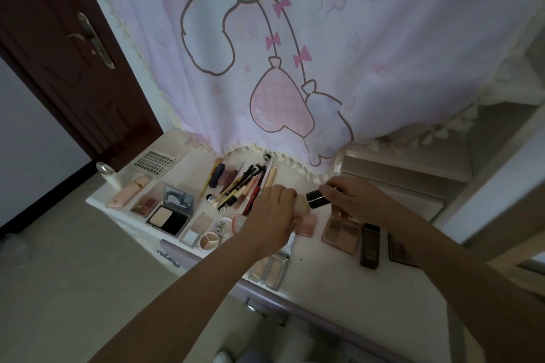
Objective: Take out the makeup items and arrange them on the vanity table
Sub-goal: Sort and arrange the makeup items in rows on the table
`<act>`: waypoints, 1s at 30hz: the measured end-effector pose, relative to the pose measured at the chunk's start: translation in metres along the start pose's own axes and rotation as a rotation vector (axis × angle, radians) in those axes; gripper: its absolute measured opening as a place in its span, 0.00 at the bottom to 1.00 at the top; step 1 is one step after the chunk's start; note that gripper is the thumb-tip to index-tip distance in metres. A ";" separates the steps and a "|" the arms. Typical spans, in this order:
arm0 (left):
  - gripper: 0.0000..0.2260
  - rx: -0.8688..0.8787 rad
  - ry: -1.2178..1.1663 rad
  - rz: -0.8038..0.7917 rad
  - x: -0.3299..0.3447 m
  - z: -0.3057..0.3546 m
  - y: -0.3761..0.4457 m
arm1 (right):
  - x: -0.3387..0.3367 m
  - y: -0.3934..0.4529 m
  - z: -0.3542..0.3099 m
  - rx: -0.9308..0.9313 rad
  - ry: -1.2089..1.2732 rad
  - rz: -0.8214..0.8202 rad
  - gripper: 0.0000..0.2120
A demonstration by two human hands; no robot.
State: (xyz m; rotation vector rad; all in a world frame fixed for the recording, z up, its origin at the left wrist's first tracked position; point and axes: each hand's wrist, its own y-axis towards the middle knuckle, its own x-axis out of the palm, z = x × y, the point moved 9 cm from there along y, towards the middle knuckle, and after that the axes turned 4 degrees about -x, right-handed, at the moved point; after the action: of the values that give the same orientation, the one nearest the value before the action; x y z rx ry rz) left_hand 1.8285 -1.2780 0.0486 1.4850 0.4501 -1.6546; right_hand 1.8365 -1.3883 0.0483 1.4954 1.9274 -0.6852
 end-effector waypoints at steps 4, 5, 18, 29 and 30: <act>0.17 0.024 -0.017 -0.006 -0.004 0.004 -0.002 | -0.008 -0.008 -0.008 -0.142 -0.086 0.040 0.04; 0.17 -0.001 -0.032 -0.024 -0.001 0.000 -0.004 | -0.010 -0.011 -0.011 -0.180 -0.043 0.050 0.08; 0.19 -0.001 0.063 0.150 -0.024 0.012 -0.017 | 0.004 -0.020 -0.007 -0.130 0.103 0.023 0.13; 0.19 -0.034 0.029 0.149 -0.013 0.009 -0.025 | 0.015 -0.025 0.002 -0.059 0.092 0.026 0.14; 0.19 -0.038 0.019 0.147 -0.011 0.007 -0.026 | 0.017 -0.025 0.004 -0.059 0.161 0.016 0.18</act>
State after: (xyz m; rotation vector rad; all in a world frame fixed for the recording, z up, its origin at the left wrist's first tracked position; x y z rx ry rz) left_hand 1.8033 -1.2646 0.0541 1.4718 0.3715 -1.5101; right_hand 1.8093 -1.3854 0.0343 1.5689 2.0342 -0.5103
